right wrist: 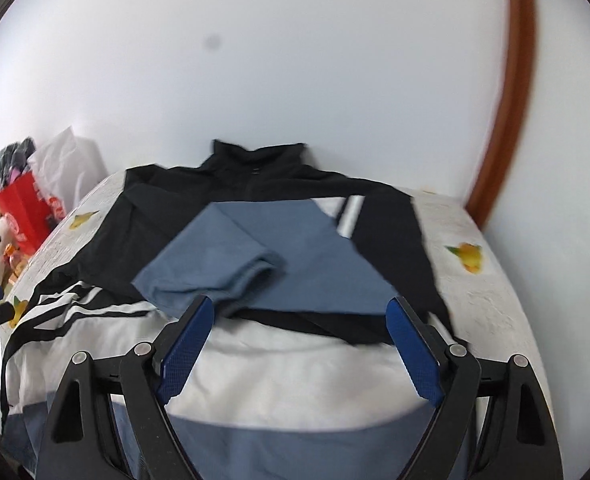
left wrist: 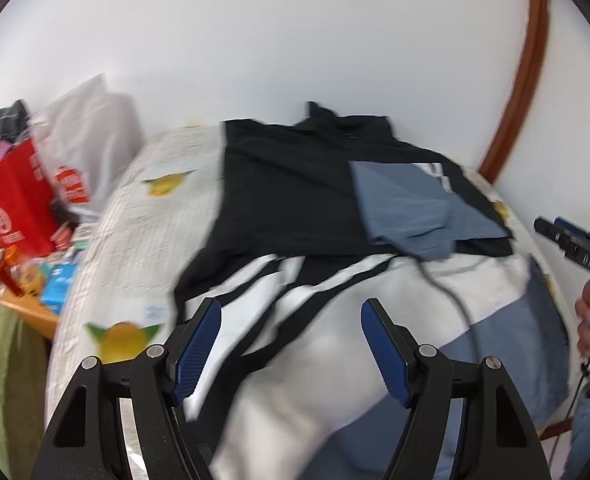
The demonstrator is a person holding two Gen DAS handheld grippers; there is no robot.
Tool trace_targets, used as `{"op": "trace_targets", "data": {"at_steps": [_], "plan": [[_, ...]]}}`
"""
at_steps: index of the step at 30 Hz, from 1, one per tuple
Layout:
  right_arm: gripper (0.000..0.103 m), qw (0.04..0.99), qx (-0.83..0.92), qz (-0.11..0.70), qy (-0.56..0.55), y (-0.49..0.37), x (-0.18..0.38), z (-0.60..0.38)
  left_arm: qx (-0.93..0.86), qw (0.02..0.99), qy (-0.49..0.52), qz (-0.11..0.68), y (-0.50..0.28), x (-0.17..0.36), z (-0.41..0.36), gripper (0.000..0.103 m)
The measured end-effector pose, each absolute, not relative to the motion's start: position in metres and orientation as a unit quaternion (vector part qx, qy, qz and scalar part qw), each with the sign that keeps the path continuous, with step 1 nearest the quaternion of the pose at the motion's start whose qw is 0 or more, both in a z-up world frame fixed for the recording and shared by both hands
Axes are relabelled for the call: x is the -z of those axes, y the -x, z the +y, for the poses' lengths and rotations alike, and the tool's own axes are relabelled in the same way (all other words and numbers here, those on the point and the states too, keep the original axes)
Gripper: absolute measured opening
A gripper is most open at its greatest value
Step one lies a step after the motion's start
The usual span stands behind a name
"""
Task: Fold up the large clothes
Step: 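Fold the blue sleeve across the jacket body with the right tool, then grasp the blue sleeve cuff with the left tool and adjust it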
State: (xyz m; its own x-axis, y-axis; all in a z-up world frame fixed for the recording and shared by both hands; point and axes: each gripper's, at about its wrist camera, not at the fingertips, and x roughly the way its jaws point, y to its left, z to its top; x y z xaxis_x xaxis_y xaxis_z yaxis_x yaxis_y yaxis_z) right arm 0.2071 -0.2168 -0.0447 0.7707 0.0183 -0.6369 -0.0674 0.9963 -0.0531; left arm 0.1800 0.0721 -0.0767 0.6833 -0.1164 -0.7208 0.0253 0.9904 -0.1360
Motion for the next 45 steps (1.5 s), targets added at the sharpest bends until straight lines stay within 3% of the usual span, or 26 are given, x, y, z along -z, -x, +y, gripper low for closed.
{"op": "trace_targets", "data": {"at_steps": [9, 21, 33, 39, 44, 45], "plan": [[0.077, 0.938, 0.031, 0.344, 0.016, -0.172, 0.043, -0.293, 0.082, 0.913, 0.009, 0.4, -0.216, 0.062, -0.004, 0.071], [0.076, 0.94, 0.083, 0.331, 0.008, -0.158, 0.05, -0.357, 0.113, 0.899, -0.048, 0.421, -0.262, 0.084, -0.093, 0.071], [0.076, 0.931, 0.075, 0.357, -0.031, -0.168, 0.083, -0.388, 0.114, 0.881, -0.082, 0.453, -0.301, 0.121, -0.13, 0.07], [0.076, 0.927, 0.074, 0.365, -0.031, -0.172, 0.094, -0.389, 0.11, 0.872, -0.106, 0.465, -0.315, 0.14, -0.143, 0.059], [0.076, 0.924, 0.079, 0.372, -0.034, -0.172, 0.098, -0.388, 0.109, 0.871, -0.103, 0.468, -0.319, 0.144, -0.142, 0.031], [0.076, 0.924, 0.081, 0.373, -0.033, -0.172, 0.097, -0.387, 0.111, 0.873, -0.101, 0.464, -0.317, 0.14, -0.141, 0.021]]}}
